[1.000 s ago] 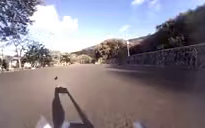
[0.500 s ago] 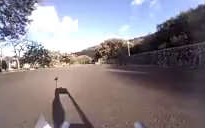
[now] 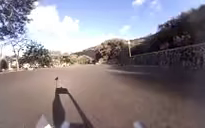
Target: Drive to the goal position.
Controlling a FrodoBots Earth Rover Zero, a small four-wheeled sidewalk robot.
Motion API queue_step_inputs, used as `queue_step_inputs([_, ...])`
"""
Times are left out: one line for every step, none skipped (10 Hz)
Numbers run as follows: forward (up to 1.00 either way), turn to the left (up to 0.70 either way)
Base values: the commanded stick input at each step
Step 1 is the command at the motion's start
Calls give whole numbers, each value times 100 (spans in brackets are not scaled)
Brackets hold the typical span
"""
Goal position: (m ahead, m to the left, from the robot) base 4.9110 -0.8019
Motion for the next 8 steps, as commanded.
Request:
queue_step_inputs([69, 2])
queue_step_inputs([69, 2])
queue_step_inputs([69, 2])
queue_step_inputs([69, 2])
queue_step_inputs([69, 2])
queue_step_inputs([69, 2])
queue_step_inputs([69, 2])
queue_step_inputs([69, 2])
